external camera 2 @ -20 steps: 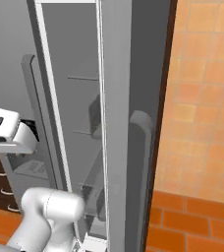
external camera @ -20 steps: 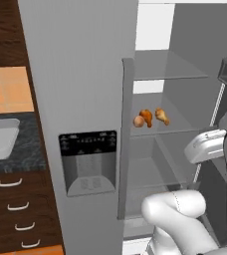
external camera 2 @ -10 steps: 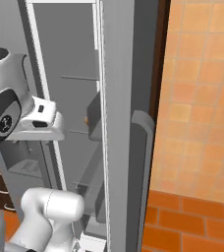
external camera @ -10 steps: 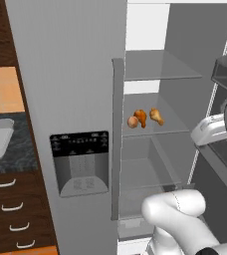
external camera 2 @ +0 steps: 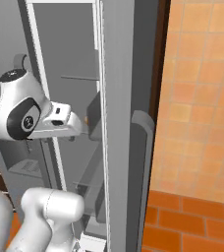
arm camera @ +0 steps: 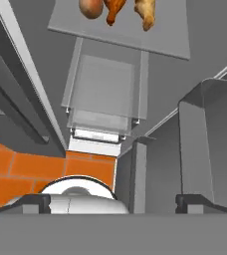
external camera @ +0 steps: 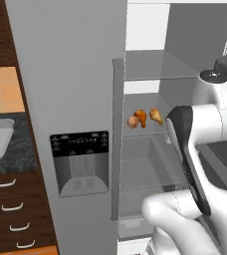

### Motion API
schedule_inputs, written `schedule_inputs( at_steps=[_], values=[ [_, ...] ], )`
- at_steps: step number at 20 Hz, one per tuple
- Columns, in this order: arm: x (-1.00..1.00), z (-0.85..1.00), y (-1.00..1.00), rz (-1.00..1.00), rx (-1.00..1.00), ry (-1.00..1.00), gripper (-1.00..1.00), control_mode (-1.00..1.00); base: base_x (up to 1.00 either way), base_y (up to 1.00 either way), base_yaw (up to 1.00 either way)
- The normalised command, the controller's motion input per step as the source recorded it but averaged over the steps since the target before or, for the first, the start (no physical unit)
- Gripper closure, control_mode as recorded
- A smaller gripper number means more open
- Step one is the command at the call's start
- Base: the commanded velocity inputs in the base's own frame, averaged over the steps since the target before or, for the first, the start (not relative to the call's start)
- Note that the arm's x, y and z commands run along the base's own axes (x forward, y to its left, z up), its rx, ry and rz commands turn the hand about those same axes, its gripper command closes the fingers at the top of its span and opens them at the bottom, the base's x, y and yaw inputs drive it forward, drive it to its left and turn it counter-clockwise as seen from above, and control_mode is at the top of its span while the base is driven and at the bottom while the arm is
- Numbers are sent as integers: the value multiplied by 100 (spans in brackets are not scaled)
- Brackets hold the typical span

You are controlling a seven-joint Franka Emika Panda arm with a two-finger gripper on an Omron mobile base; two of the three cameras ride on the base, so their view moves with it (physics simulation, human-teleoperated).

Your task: Place one onion and one chicken drumstick in each tupperware on the nearby counter, to pack two identical lunches.

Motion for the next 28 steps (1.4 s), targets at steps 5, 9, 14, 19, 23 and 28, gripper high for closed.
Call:
schedule_inputs(
  at_steps=[5,9,14,19,23,28],
  values=[
    [100,-7,-54,4,2,18,-100,-100,0,0,0],
    [100,-55,-8,6,-13,6,-100,-100,0,0,0],
    [100,-61,-30,15,14,5,-100,-100,0,0,0],
    [100,-26,-6,2,2,-8,-100,-100,0,0,0],
    [100,-20,-1,-5,2,-12,-100,-100,0,0,0],
    [58,-18,-2,-25,0,-3,-100,-100,0,0,0]
  ],
)
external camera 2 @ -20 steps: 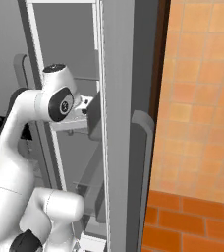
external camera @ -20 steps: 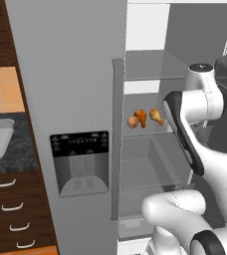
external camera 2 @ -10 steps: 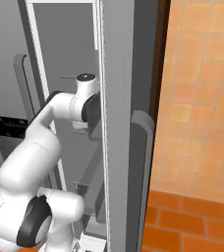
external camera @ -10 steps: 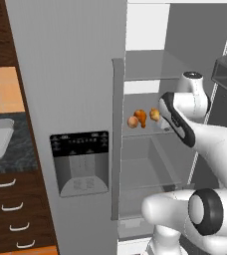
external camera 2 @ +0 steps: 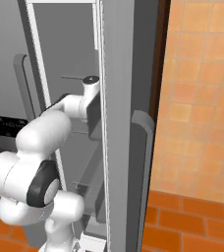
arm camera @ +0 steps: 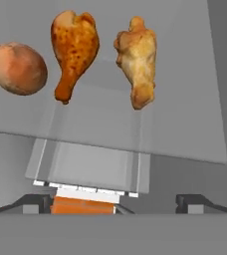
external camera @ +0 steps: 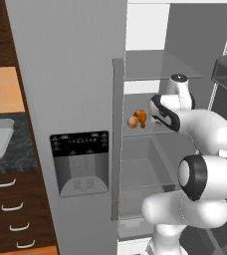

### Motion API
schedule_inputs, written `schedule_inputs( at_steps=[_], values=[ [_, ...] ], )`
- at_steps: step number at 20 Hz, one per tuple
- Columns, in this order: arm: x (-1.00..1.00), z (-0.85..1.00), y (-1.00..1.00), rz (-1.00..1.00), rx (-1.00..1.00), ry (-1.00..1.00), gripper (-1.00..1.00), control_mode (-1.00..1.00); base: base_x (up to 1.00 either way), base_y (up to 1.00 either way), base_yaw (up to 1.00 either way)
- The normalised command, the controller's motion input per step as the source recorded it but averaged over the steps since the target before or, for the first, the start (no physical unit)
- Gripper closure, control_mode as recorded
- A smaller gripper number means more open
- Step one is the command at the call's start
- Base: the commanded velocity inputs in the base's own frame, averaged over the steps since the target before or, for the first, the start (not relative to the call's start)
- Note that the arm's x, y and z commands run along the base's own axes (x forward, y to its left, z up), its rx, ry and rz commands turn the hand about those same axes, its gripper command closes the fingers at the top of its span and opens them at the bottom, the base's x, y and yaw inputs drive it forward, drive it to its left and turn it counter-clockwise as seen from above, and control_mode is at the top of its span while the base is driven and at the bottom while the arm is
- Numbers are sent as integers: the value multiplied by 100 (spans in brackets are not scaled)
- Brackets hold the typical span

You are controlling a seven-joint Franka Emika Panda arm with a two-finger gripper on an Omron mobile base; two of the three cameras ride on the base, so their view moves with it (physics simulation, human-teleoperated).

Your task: Place one onion and one chicken drumstick in each tupperware on the nearby counter, to pack two identical lunches.

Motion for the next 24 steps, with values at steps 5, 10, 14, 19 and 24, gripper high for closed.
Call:
schedule_inputs(
  at_steps=[5,10,14,19,24],
  values=[
    [54,-17,-23,-7,4,0,-100,-100,0,0,0],
    [56,-16,-31,0,0,-1,-100,-100,0,0,0],
    [54,-15,-5,0,0,0,-100,-100,0,0,0],
    [53,-19,0,2,0,0,-100,-100,0,0,0],
    [48,-18,-2,1,0,0,-100,-100,0,0,0]
  ],
)
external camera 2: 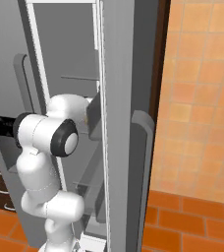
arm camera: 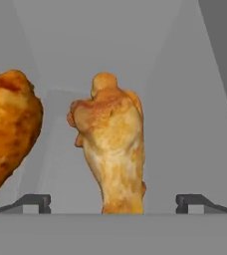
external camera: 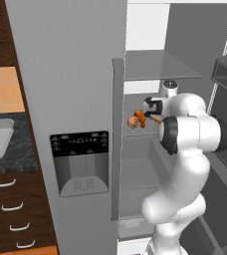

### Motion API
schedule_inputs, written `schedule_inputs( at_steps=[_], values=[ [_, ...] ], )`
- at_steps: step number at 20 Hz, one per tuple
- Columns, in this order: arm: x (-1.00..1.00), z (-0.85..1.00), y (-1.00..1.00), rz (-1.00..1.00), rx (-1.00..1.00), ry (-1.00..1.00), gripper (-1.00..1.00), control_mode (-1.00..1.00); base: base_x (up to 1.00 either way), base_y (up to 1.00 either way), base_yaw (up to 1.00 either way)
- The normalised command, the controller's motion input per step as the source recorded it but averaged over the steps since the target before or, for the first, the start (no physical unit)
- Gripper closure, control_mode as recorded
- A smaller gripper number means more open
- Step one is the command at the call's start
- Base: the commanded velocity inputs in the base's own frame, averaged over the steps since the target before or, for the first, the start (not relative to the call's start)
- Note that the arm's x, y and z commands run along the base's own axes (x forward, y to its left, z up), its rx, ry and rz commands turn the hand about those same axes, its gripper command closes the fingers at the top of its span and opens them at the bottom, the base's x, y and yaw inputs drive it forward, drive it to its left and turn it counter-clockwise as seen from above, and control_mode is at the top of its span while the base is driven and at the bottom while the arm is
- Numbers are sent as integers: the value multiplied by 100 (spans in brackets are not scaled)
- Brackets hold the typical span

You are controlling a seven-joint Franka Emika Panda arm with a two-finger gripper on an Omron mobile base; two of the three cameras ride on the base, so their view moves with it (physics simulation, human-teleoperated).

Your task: Place one onion and one chicken drumstick in each tupperware on the nearby counter, to pack two identical lunches.

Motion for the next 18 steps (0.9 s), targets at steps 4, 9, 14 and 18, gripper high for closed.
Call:
schedule_inputs(
  at_steps=[4,9,14,18],
  values=[
    [54,-15,-6,3,2,0,-100,-100,0,0,0],
    [53,-19,-10,4,3,0,-100,-100,0,0,0],
    [15,-90,0,5,3,5,100,-100,0,0,0],
    [-31,-48,3,0,2,-1,100,-100,0,0,0]
  ],
)
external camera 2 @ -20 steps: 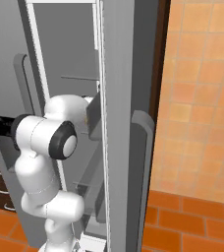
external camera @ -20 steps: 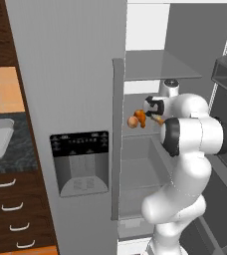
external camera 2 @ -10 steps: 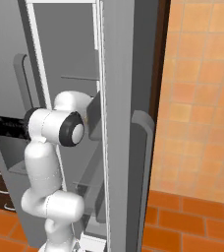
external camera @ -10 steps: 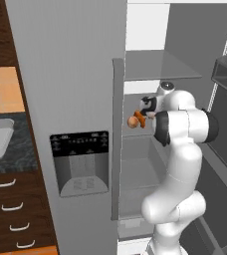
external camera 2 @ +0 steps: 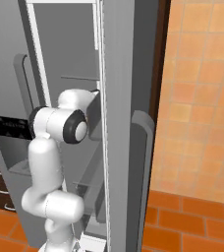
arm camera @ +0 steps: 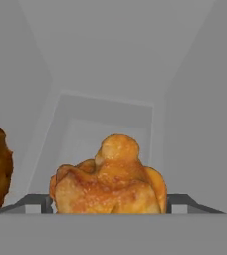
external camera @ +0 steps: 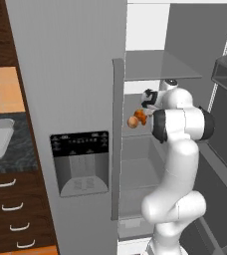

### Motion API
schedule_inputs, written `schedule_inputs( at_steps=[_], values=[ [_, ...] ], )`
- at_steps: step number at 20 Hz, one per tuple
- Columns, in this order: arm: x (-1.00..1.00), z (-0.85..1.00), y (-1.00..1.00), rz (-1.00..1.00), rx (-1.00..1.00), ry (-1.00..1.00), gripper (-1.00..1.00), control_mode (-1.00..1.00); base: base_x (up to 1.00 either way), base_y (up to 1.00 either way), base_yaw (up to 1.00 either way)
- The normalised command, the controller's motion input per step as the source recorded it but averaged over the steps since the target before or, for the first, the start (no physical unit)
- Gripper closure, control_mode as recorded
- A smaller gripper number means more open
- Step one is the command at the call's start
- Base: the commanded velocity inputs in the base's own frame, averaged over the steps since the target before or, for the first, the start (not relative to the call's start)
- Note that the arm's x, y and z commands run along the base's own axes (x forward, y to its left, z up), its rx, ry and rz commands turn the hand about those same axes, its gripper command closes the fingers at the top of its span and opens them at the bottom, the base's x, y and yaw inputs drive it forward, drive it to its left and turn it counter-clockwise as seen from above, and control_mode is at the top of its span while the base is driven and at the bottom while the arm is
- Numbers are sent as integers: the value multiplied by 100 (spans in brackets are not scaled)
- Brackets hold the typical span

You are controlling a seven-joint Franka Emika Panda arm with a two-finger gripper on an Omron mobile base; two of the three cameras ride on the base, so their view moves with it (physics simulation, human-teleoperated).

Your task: Place one onion and one chicken drumstick in each tupperware on the nearby counter, to pack two identical lunches.

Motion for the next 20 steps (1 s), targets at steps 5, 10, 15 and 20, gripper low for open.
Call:
schedule_inputs(
  at_steps=[5,10,15,20],
  values=[
    [-77,-7,22,0,-3,-5,100,-100,0,0,0],
    [-100,-11,74,0,-1,-10,100,-100,0,0,0],
    [-100,29,32,1,-1,-3,100,-100,0,0,0],
    [-95,97,22,23,-5,1,100,-100,0,0,0]
  ],
)
